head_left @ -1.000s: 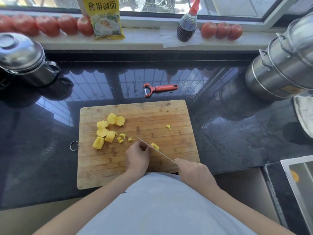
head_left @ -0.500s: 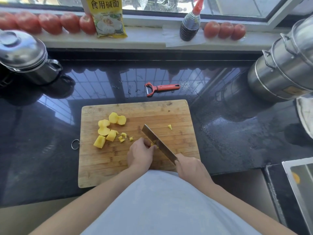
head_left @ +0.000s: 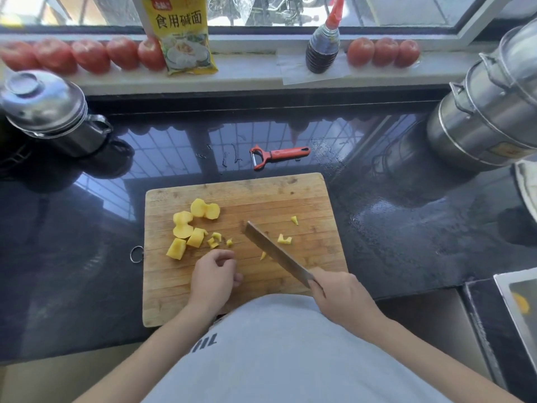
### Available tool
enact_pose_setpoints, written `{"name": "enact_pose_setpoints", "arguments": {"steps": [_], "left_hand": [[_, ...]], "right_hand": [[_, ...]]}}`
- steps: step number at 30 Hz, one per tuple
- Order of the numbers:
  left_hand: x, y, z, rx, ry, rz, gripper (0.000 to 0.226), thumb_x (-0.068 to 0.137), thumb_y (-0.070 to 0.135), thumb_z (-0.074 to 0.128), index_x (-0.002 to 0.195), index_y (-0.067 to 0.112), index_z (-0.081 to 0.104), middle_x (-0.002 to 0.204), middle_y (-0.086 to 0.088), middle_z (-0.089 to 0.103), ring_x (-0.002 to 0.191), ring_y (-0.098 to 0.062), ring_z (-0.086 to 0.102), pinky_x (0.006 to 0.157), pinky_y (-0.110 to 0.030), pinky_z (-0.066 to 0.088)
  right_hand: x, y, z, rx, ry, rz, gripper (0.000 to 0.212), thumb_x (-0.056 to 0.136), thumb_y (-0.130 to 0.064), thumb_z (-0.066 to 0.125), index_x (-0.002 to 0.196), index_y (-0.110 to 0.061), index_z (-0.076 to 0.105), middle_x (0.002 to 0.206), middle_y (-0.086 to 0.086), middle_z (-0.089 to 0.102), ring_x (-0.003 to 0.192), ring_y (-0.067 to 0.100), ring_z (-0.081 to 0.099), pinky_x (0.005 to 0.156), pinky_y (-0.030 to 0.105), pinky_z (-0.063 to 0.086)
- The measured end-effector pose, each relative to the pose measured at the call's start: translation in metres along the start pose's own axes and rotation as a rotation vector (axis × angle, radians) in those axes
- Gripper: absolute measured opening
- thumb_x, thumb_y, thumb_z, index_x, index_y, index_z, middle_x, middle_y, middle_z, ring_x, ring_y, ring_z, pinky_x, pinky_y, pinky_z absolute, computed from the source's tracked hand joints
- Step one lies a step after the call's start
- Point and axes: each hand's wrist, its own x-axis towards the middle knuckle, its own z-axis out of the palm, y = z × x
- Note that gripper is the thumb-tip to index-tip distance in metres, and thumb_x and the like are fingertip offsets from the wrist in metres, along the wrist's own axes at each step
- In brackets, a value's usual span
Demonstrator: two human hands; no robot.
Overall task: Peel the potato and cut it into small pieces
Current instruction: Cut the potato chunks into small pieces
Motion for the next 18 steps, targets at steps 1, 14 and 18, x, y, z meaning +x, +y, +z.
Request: {"name": "enact_pose_setpoints", "arguments": {"steps": [1,14,18], "left_hand": [[-0.002,-0.004,-0.012,-0.048,0.04,-0.025,0.018,0.101,0.006,0.056,0.105,0.016,0.07,0.096,-0.006,0.074,0.073,-0.023,0.075,0.074,-0.042,0.065],[-0.002,0.006,-0.034,-0.149,0.147,-0.12,0.032,0.108,0.011,0.048,0.137,0.014,0.064,0.127,-0.004,0.067,0.112,-0.018,0.066,0.081,-0.023,0.051],[0.007,0.018,-0.016,-0.082,0.131,-0.078,0.04,0.105,0.014,0.053,0.144,0.018,0.062,0.141,0.0,0.063,0.122,-0.021,0.062,0.105,-0.038,0.051]], "right_hand": [[0.0,-0.001,0.005,-0.036,-0.031,-0.03,0.016,0.097,-0.017,0.049,0.082,-0.018,0.051,0.059,-0.003,0.051,0.055,0.031,0.047,0.05,0.038,0.036],[0.024,0.016,-0.017,-0.077,0.098,0.193,0.017,0.103,-0.026,0.043,0.093,-0.021,0.056,0.07,-0.001,0.06,0.065,0.028,0.059,0.058,0.038,0.05],[0.033,0.015,-0.026,-0.006,0.131,0.257,0.019,0.104,-0.025,0.043,0.088,-0.021,0.054,0.069,-0.002,0.059,0.061,0.019,0.057,0.051,0.03,0.041]]}}
